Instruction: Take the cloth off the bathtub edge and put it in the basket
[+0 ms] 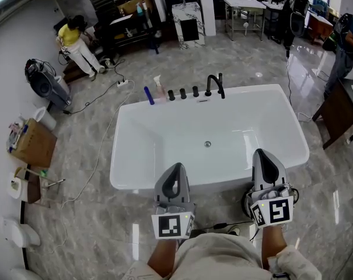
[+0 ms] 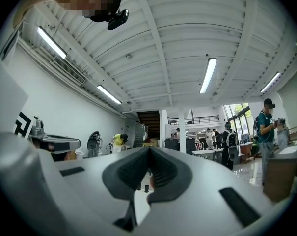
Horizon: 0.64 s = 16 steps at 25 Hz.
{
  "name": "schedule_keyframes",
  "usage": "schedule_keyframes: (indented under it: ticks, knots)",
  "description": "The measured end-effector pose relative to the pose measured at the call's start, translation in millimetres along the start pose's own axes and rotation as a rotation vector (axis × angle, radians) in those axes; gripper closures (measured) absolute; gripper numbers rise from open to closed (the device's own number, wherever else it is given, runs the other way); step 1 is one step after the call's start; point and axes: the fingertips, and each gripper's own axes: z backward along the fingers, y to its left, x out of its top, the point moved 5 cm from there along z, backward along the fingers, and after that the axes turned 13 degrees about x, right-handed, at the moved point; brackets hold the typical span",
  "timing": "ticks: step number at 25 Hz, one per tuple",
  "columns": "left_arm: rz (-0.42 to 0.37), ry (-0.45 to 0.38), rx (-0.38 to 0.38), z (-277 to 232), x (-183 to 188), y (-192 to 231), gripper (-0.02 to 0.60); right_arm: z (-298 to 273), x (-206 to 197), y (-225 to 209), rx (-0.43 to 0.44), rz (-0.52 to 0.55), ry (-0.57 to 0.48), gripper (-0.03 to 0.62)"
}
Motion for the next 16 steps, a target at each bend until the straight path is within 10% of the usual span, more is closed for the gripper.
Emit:
schedule_keyframes:
  ticks: [16]
  knots:
    - [0.009, 0.0, -0.014, -1.2, 0.9, -7.1, 0.586, 3.8, 2.1, -0.9, -0.007, 0.023, 0.011, 0.605]
